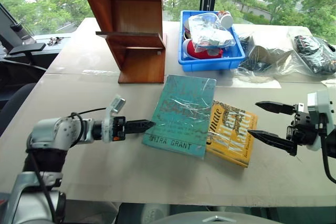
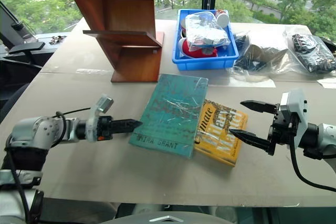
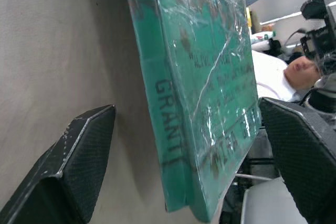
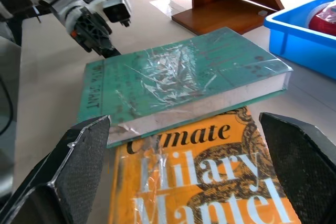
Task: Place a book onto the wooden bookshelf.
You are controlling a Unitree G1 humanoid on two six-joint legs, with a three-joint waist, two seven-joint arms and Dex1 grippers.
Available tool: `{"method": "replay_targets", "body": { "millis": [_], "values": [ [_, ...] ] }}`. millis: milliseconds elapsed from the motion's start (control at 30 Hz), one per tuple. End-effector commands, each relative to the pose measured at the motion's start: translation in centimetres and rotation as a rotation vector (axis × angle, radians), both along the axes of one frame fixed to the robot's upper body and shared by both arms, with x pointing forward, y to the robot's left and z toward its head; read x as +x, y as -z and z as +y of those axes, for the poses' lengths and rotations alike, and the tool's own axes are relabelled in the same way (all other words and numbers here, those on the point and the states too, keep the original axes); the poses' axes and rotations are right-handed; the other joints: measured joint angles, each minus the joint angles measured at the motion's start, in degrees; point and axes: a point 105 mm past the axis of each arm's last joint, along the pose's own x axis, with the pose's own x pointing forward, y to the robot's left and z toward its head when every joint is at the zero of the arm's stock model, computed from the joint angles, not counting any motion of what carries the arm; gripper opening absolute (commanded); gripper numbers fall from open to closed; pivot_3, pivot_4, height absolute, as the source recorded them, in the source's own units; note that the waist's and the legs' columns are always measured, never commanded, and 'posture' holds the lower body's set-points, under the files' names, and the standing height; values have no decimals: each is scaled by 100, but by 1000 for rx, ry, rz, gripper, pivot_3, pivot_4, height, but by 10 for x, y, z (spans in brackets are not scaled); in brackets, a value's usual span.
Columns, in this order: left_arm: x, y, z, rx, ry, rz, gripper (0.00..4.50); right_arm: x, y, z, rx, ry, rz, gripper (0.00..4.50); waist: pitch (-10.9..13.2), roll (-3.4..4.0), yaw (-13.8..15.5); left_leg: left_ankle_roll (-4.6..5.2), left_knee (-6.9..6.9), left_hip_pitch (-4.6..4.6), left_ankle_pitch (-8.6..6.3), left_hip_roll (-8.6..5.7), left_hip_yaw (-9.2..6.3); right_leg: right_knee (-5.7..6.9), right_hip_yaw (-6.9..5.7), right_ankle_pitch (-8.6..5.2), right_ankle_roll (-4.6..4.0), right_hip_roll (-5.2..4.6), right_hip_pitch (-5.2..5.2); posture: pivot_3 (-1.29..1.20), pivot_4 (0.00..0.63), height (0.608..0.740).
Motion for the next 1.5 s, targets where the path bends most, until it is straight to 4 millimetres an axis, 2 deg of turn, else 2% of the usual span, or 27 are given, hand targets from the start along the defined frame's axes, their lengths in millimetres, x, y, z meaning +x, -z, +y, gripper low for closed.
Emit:
{"method": "replay_targets", "body": {
  "millis": [33, 200, 233, 300, 333, 367, 400, 433, 467, 567, 600, 733, 800, 933, 1033, 1133, 1233, 1300, 1400, 1500],
  "values": [
    [3, -1, -18, -82, 63, 90, 4500, -11, -12, 7, 14, -31, -8, 4483, 0, -1, 17, 0, 0, -2, 0, -2, 0, 0, 0, 0, 0, -3, 0, 0, 150, 740],
    [7, 5, -30, -81, 125, 134, 4500, -12, -13, 3, 2, 6, -11, 4483, 3, -5, 35, 0, -1, -8, 0, -7, -1, -6, 0, 0, 1, -9, -1, 0, 150, 740],
    [10, 4, -30, -91, 120, 140, 4244, -13, -13, 2, 0, 12, -12, 4499, 3, -5, 35, 0, -1, -7, 0, -7, -1, -6, 0, 0, 1, -9, -1, 0, 150, 740],
    [13, 0, -29, -116, 116, 139, 3637, -14, -13, 1, 0, 21, -13, 4500, 3, -5, 33, 0, -1, -7, 0, -7, -2, -4, -1, -1, 0, -8, -2, 0, 150, 740],
    [15, -2, -27, -128, 107, 136, 3194, -14, -13, 1, 1, 27, -13, 4500, 4, -6, 28, 0, -1, -7, 0, -7, -3, -4, -1, -1, 0, -8, -2, 0, 150, 740],
    [17, -4, -25, -141, 98, 133, 2547, -15, -13, 1, 4, 33, -14, 4500, 6, -10, 26, 0, -1, -7, 0, -7, -3, -4, -1, -1, 0, -7, -2, 0, 150, 740],
    [18, -6, -24, -154, 89, 133, 2130, -15, -13, 1, 5, 37, -14, 4500, 6, -11, 26, 0, -1, -7, 0, -6, -4, -3, -1, -1, 0, -7, -2, 0, 150, 740],
    [19, -8, -23, -165, 83, 135, 1993, -15, -12, 1, 6, 39, -13, 4500, 6, -11, 26, 0, -1, -7, 0, -6, -4, -4, -1, -1, -1, -7, -2, 0, 150, 740],
    [19, -8, -22, -169, 84, 135, 1360, -15, -12, 1, 6, 40, -13, 4500, 6, -11, 24, 0, -1, -7, 0, -6, -4, -4, -1, -1, -1, -8, -2, 0, 150, 740],
    [17, -11, -21, -190, 89, 133, 181, -15, -11, 3, 11, 38, -12, 4500, 7, -12, 24, 0, 0, -8, 0, -6, -3, -5, -1, -2, -3, -8, -2, 0, 150, 740],
    [16, -15, -19, -211, 88, 130, 64, -15, -11, 3, 12, 37, -12, 4500, 8, -14, 24, 0, 0, -8, 0, -6, -3, -5, -1, -2, -3, -8, -2, 0, 150, 740],
    [16, -27, -13, -260, 76, 100, 64, -15, -12, 2, 13, 38, -13, 4500, 10, -16, 15, 0, -1, -9, 0, -6, -5, -5, -1, -2, -2, -8, -3, 0, 150, 740],
    [19, -40, -10, -301, 60, 48, 64, -13, -14, 1, 29, 46, -18, 4500, 12, -19, 17, 0, -1, -10, 0, -6, -5, -5, -2, -2, -2, -9, -3, 0, 150, 740],
    [17, -69, -15, -283, 113, -192, 64, -6, -22, -9, 88, 95, -37, 4500, 15, -25, 29, 0, 0, -13, 0, -5, -8, -5, -6, -1, -1, -12, -3, 0, 150, 740],
    [13, -96, -33, -195, 195, -474, 64, 3, -35, -21, 141, 139, -71, 4500, 16, -26, 77, 0, 0, -15, 0, -6, -5, -9, -5, -1, 0, -20, -4, 0, 150, 740],
    [26, -127, -54, -95, 167, -814, 64, 12, -48, -32, 212, 172, -101, 4500, 17, -26, 136, 0, 1, -16, 0, -6, -4, -15, -3, 1, 0, -25, -3, 0, 150, 740],
    [50, -165, -74, 20, 38, -1116, 64, 20, -59, -42, 268, 193, -132, 4500, 18, -29, 188, -1, 7, -18, 1, -12, -6, -14, -7, 2, 1, -21, 1, 0, 150, 740],
    [58, -190, -86, 149, -6, -1356, 64, 25, -68, -48, 301, 202, -147, 4500, 19, -29, 181, 0, 7, -18, 1, -12, -5, -14, -6, 3, 2, -20, 2, 0, 150, 740],
    [63, -216, -94, 363, -28, -1631, 64, 27, -77, -49, 336, 167, -142, 4500, 20, -29, 140, 0, 3, -22, 0, -14, -2, -19, -3, 4, 4, -19, 1, 0, 150, 740],
    [64, -234, -92, 599, -17, -1890, 64, 31, -91, -47, 408, 127, -146, 4500, 22, -23, 85, 0, -3, -20, 0, -14, 1, -20, -1, 4, 4, -19, -2, 0, 150, 740]
  ]
}}
